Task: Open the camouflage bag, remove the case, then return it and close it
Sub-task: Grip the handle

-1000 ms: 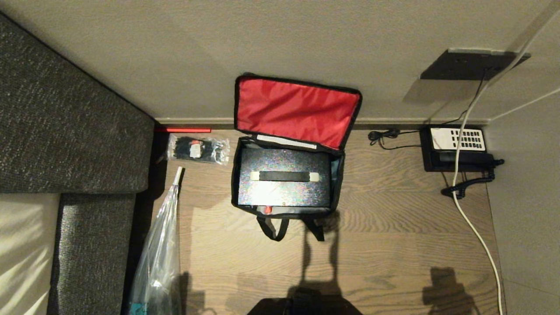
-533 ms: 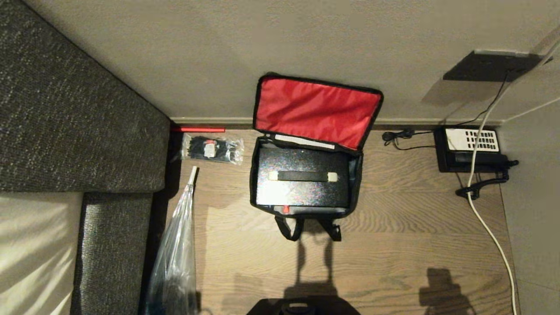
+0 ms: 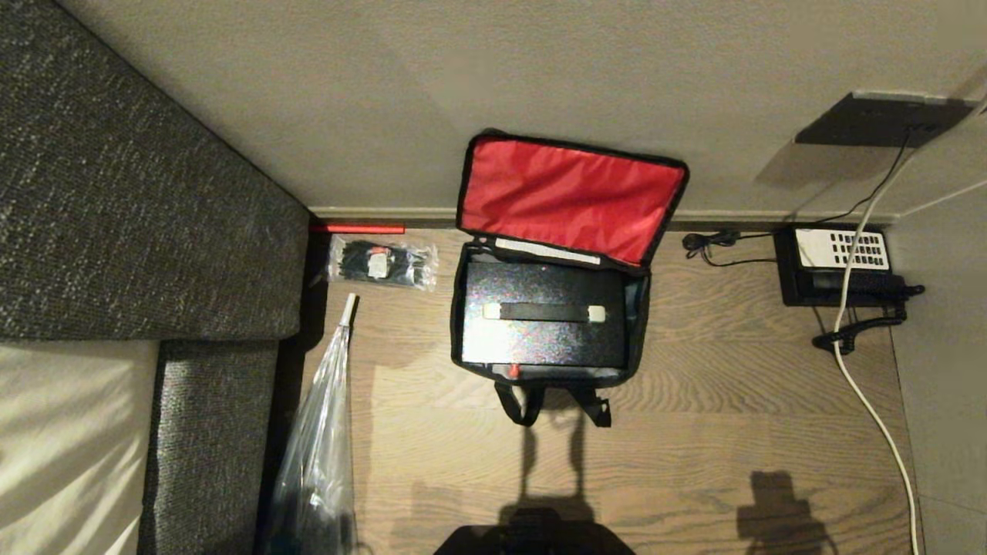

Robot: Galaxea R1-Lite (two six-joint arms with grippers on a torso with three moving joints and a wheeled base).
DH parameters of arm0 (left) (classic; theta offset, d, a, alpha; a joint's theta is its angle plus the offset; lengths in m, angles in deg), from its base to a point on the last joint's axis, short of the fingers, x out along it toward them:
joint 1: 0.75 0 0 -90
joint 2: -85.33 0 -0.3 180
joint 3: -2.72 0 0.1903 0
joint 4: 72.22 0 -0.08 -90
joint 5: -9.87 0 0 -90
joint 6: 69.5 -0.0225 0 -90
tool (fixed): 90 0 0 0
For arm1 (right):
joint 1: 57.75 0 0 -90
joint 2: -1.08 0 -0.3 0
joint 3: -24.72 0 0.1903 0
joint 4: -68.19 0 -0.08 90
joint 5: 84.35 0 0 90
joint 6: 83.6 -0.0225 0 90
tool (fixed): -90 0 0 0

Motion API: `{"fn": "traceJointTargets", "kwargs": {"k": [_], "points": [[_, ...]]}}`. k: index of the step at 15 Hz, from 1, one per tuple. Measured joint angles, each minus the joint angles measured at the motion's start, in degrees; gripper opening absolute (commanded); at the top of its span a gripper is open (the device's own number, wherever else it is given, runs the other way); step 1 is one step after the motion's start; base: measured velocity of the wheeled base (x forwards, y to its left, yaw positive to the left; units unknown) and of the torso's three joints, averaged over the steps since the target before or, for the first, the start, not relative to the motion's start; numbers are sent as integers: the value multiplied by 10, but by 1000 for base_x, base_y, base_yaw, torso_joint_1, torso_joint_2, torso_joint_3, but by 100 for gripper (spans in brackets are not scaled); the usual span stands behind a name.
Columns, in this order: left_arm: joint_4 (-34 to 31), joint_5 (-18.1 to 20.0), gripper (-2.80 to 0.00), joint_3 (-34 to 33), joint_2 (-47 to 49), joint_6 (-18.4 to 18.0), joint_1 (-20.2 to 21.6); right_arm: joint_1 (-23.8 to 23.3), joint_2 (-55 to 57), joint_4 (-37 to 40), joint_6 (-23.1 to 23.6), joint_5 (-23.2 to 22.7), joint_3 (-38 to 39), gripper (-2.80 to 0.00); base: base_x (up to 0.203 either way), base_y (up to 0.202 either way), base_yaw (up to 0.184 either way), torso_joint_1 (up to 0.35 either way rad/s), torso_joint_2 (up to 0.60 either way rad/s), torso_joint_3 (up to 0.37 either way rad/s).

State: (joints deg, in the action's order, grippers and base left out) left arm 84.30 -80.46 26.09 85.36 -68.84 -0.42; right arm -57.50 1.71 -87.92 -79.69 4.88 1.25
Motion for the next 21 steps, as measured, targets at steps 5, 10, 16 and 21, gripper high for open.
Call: {"fn": "traceJointTargets", "kwargs": {"k": [5,10,16,21], "points": [[0,0,-280,0,0,1,0,0,0,0,0,0,0,-280,0,0,0,1,0,30],[-1,0,-280,0,0,5,-1,0,0,0,0,0,0,-280,0,0,0,4,3,187],[-1,0,-280,0,0,5,-1,0,0,0,0,1,0,-280,0,0,0,0,1,202],[-1,0,-280,0,0,4,0,0,0,0,0,0,0,-280,0,0,0,1,1,200]]}}
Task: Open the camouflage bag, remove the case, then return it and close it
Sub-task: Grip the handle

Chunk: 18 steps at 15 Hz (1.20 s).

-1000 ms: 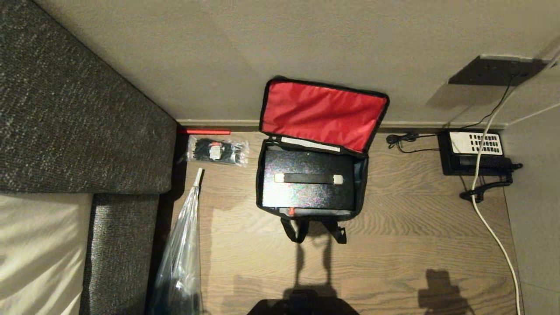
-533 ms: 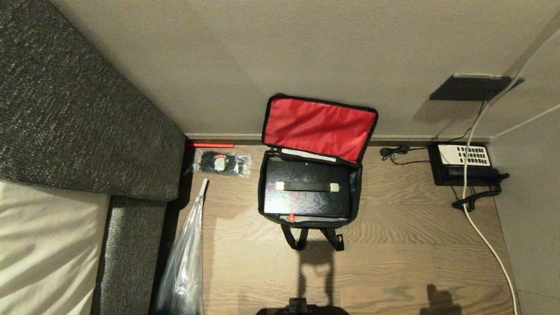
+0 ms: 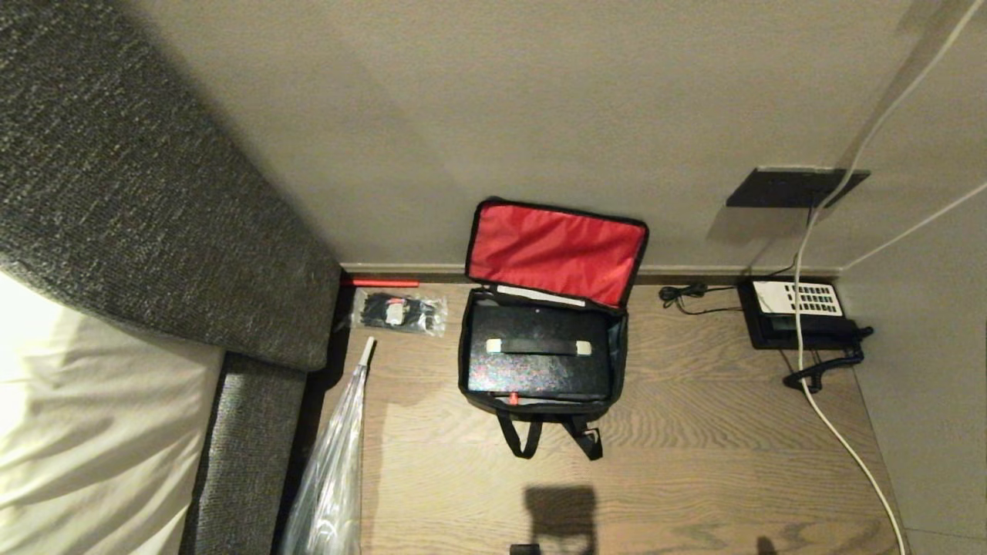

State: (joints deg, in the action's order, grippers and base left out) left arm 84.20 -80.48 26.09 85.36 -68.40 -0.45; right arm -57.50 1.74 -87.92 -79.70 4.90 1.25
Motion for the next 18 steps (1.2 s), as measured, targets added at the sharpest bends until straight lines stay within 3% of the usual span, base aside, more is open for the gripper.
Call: {"fn": "traceJointTargets", "kwargs": {"k": [9,12,14,16,18], "points": [[1,0,-280,0,0,-3,0,0,0,3,2,-1,-2,-280,0,0,0,0,1,130],[1,0,-280,0,0,-3,0,0,0,50,-36,8,-46,-280,0,0,0,0,0,0],[1,0,-280,0,0,-3,0,0,0,142,-46,-1,-168,-280,0,0,0,0,0,0],[1,0,-280,0,0,-4,0,0,3,291,-51,-39,-310,-280,0,0,0,0,0,0],[1,0,-280,0,0,-3,0,0,31,432,-61,-69,-396,-280,0,0,0,0,0,0]]}}
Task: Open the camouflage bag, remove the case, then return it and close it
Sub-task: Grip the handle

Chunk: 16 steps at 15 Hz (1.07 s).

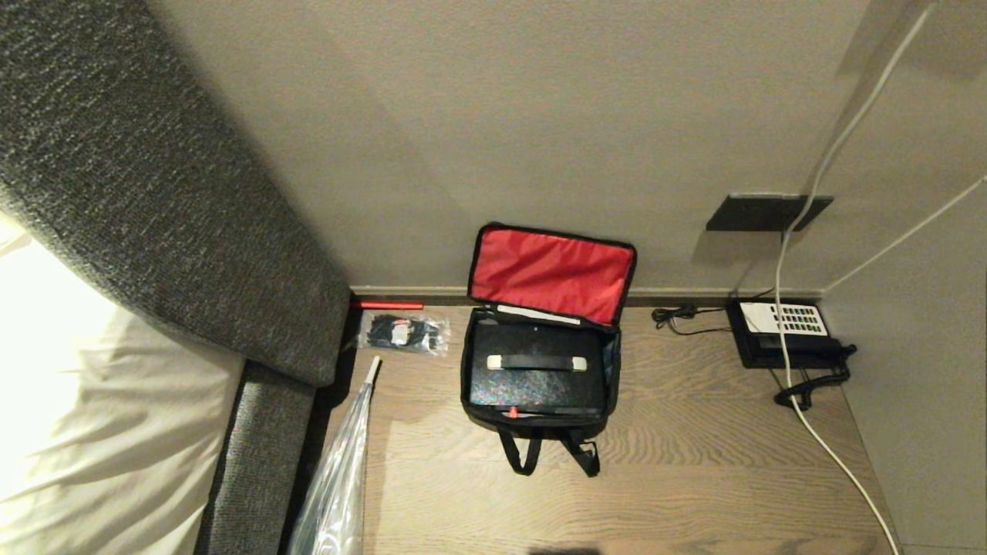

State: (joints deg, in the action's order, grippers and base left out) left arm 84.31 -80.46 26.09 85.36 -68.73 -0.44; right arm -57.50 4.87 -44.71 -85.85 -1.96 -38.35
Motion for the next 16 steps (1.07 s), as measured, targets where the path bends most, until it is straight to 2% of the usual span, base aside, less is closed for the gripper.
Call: {"fn": "traceJointTargets", "kwargs": {"k": [2,4,7,9,13,14,16], "points": [[0,0,-280,0,0,0,0,0,83,67,-4,-25,-49,-280,0,0,0,0,0,0],[0,0,-280,0,0,0,0,1,225,33,8,-45,-85,-280,0,0,0,0,0,0],[0,0,-280,0,0,0,0,12,498,-95,37,-46,-132,-280,0,0,0,0,0,0],[0,0,-280,0,0,0,0,38,678,-206,54,-27,-162,-280,0,0,0,0,0,0],[0,0,-280,0,0,0,0,129,985,-444,67,19,-229,-280,0,0,0,0,0,0],[0,0,-280,0,0,0,0,158,1049,-496,62,28,-250,0,0,0,0,0,0,0],[0,0,-280,0,0,0,0,210,1152,-587,47,41,-297,0,0,0,0,0,0,0]]}}
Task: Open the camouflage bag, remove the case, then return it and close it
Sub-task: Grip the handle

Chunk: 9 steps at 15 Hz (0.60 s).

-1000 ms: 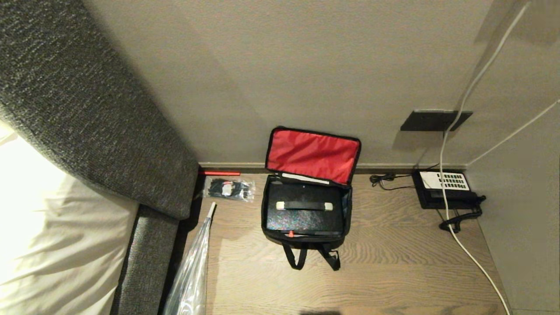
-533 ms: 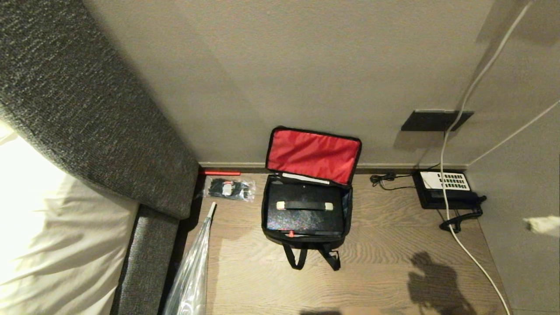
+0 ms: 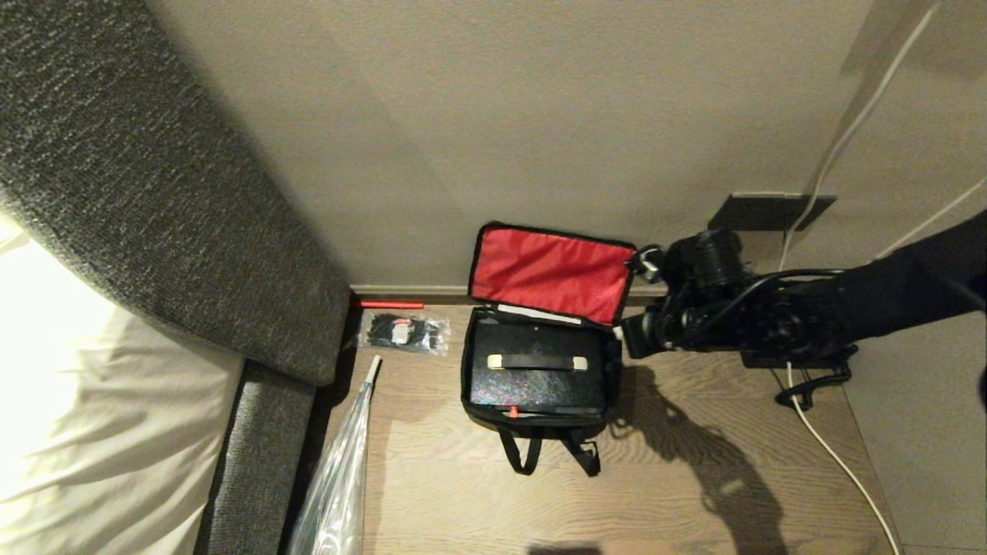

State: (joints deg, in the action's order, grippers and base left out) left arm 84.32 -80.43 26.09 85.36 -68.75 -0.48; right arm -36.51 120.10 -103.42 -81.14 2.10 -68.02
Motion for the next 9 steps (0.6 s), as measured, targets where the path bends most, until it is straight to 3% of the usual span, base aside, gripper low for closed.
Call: {"fn": "traceJointTargets", "kwargs": {"k": [2,4,6,9], "points": [[0,0,-280,0,0,0,1,35,76,-62,14,19,-49,0,0,0,0,0,0,0],[0,0,-280,0,0,0,0,53,122,-62,78,51,-73,0,0,0,0,0,0,0],[0,0,-280,0,0,0,0,61,153,-73,176,97,-76,0,0,0,0,0,0,0],[0,0,-280,0,0,0,0,69,190,-131,351,233,-75,0,0,0,0,0,0,0]]}}
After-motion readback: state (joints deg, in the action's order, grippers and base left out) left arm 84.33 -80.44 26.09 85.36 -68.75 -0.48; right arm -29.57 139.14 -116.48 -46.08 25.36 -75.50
